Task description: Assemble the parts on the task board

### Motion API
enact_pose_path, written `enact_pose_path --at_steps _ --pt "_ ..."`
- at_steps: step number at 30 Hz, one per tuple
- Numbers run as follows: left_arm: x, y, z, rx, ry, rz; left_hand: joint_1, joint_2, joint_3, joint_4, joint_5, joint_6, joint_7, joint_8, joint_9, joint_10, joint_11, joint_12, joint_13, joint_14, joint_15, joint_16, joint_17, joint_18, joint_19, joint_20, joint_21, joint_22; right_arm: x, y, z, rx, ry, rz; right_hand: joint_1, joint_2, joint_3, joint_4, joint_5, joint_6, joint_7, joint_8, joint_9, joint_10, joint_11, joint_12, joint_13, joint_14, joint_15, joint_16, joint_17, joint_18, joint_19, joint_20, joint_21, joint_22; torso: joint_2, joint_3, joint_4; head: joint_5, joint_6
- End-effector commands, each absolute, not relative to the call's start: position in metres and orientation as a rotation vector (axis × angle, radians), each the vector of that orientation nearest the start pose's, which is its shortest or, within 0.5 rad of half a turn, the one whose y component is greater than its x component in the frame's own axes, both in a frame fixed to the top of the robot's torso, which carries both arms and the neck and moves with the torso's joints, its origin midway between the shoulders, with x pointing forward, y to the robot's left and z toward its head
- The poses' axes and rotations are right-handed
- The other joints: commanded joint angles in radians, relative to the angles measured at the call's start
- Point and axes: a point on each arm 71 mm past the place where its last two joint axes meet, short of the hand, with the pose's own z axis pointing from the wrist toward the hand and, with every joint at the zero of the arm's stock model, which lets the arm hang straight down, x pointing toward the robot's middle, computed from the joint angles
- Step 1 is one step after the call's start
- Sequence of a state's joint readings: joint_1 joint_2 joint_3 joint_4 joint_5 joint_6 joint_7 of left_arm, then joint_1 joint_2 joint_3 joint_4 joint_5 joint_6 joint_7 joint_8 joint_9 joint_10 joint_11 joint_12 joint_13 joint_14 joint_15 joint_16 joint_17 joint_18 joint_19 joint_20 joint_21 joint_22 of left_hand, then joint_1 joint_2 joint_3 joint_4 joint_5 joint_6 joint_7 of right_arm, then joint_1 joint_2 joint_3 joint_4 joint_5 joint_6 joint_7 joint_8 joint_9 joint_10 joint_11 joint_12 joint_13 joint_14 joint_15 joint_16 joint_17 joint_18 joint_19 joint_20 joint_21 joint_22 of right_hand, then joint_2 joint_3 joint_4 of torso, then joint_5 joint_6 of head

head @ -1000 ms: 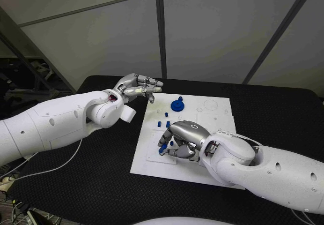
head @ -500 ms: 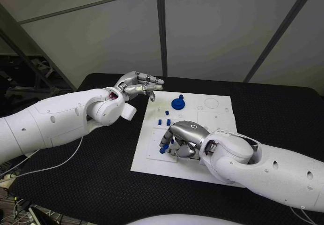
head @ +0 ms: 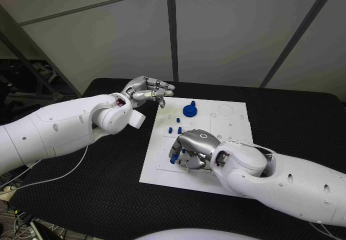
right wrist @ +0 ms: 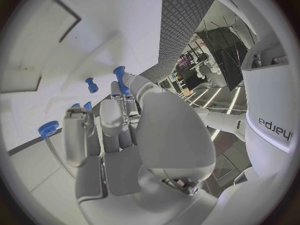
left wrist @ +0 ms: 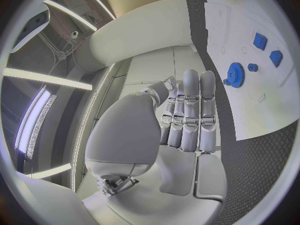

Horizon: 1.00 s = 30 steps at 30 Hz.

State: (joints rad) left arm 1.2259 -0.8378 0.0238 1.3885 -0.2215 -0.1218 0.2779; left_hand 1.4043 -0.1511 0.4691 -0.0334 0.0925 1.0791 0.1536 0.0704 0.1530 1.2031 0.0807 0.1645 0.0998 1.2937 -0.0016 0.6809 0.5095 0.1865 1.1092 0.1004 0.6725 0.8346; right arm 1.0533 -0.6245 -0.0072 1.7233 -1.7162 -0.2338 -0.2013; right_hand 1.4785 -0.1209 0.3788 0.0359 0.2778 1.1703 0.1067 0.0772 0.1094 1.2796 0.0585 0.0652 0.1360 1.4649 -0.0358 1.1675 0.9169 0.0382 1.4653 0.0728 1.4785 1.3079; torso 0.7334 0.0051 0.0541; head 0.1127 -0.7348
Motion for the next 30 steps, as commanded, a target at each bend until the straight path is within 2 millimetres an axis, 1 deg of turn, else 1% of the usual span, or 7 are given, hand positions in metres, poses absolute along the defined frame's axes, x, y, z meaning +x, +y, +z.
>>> enact_pose_path --at_steps 1,5,9,13,17,20,30 --pt "0.52 0.234 -0.154 -0.884 1.549 -1.522 -0.007 0.007 -0.003 -0.002 -0.003 -0.008 0.002 -0.005 -0.002 -0.007 0.003 -0.004 0.001 -0.01 0.0 -0.006 -0.001 -0.004 -0.002 0.002 -0.006 -0.001 0.389 -0.038 -0.208 -0.545 1.639 0.877 -0.005 0.009 -0.001 -0.006 0.002 -0.004 0.007 0.0 0.002 0.014 -0.014 0.0 0.001 0.0 -0.005 -0.008 -0.004 -0.012 0.06 -0.008 -0.008 0.177 0.0 0.0 0.0007 0.0 -0.001" --pt "0.52 0.234 -0.154 -0.885 1.549 -1.521 -0.007 0.007 -0.003 -0.002 -0.003 -0.008 0.002 -0.005 -0.002 -0.007 0.003 -0.004 0.001 -0.01 0.0 -0.006 -0.001 -0.004 -0.002 0.002 -0.006 -0.001 0.387 -0.035 -0.209 -0.558 1.636 0.882 -0.027 -0.003 -0.005 -0.006 0.0 -0.029 0.014 -0.014 -0.002 -0.025 -0.003 -0.007 -0.006 -0.003 0.005 -0.012 -0.013 -0.01 0.055 -0.002 -0.018 0.169 0.0 -0.0006 0.0007 -0.001 -0.001" --pt "0.52 0.235 -0.154 -0.885 1.55 -1.521 -0.007 0.007 -0.003 -0.002 -0.003 -0.008 0.002 -0.005 -0.002 -0.007 0.003 -0.004 0.001 -0.01 0.0 -0.006 -0.001 -0.004 -0.002 0.002 -0.006 -0.001 0.386 -0.034 -0.209 -0.563 1.631 0.888 -0.054 -0.025 -0.008 0.001 -0.004 -0.049 0.024 -0.015 -0.005 -0.092 0.014 -0.007 -0.02 -0.007 0.02 -0.022 -0.03 -0.005 0.044 0.01 -0.04 0.152 -0.001 -0.0005 0.0009 -0.001 -0.002" --pt "0.52 0.235 -0.154 -0.886 1.551 -1.52 -0.007 0.007 -0.003 -0.002 -0.003 -0.008 0.002 -0.005 -0.002 -0.007 0.003 -0.004 0.001 -0.01 0.0 -0.006 -0.001 -0.004 -0.002 0.002 -0.006 -0.001 0.386 -0.034 -0.208 -0.554 1.616 0.898 -0.074 -0.049 -0.014 0.004 -0.011 -0.076 0.031 -0.016 -0.01 -0.165 0.03 -0.007 -0.036 -0.02 0.032 -0.046 -0.066 0.01 0.018 0.022 -0.096 0.106 0.0 -0.0002 0.0009 0.0 -0.002" --pt "0.52 0.235 -0.154 -0.886 1.553 -1.52 -0.007 0.007 -0.003 -0.002 -0.003 -0.008 0.002 -0.005 -0.002 -0.007 0.003 -0.004 0.001 -0.01 0.0 -0.006 -0.001 -0.004 -0.002 0.002 -0.006 -0.001 0.386 -0.034 -0.207 -0.536 1.594 0.916 -0.076 -0.063 -0.035 -0.002 -0.017 -0.134 0.023 -0.015 -0.026 -0.246 0.046 -0.004 -0.047 -0.039 0.044 -0.086 -0.123 0.027 -0.014 0.036 -0.17 0.047 0.0 0.0002 0.0003 0.0 -0.001" --pt "0.52 0.235 -0.154 -0.886 1.555 -1.52 -0.008 0.007 -0.004 -0.001 -0.004 -0.008 0.003 -0.005 -0.002 -0.008 0.003 -0.004 0.002 -0.01 0.0 -0.007 -0.001 -0.004 -0.002 0.002 -0.008 -0.002 0.386 -0.034 -0.205 -0.522 1.583 0.933 -0.071 -0.062 -0.066 -0.004 -0.018 -0.174 0.018 -0.016 -0.038 -0.294 0.055 -0.004 -0.051 -0.044 0.05 -0.099 -0.143 0.032 -0.025 0.045 -0.197 0.025 0.0 0.0002 0.0004 -0.001 -0.001" --pt "0.52 0.236 -0.154 -0.888 1.558 -1.518 -0.008 0.007 -0.004 -0.001 -0.004 -0.008 0.003 -0.005 -0.002 -0.008 0.003 -0.004 0.002 -0.01 0.0 -0.007 -0.001 -0.004 -0.002 0.002 -0.008 -0.002 0.382 -0.048 -0.194 -0.424 1.484 1.025 -0.04 -0.06 -0.175 0.018 -0.016 -0.224 0.004 -0.015 -0.044 -0.335 0.062 -0.001 -0.043 -0.055 0.058 -0.13 -0.193 0.045 -0.044 0.051 -0.26 -0.024 -0.001 0.0014 -0.0004 -0.006 0.005"
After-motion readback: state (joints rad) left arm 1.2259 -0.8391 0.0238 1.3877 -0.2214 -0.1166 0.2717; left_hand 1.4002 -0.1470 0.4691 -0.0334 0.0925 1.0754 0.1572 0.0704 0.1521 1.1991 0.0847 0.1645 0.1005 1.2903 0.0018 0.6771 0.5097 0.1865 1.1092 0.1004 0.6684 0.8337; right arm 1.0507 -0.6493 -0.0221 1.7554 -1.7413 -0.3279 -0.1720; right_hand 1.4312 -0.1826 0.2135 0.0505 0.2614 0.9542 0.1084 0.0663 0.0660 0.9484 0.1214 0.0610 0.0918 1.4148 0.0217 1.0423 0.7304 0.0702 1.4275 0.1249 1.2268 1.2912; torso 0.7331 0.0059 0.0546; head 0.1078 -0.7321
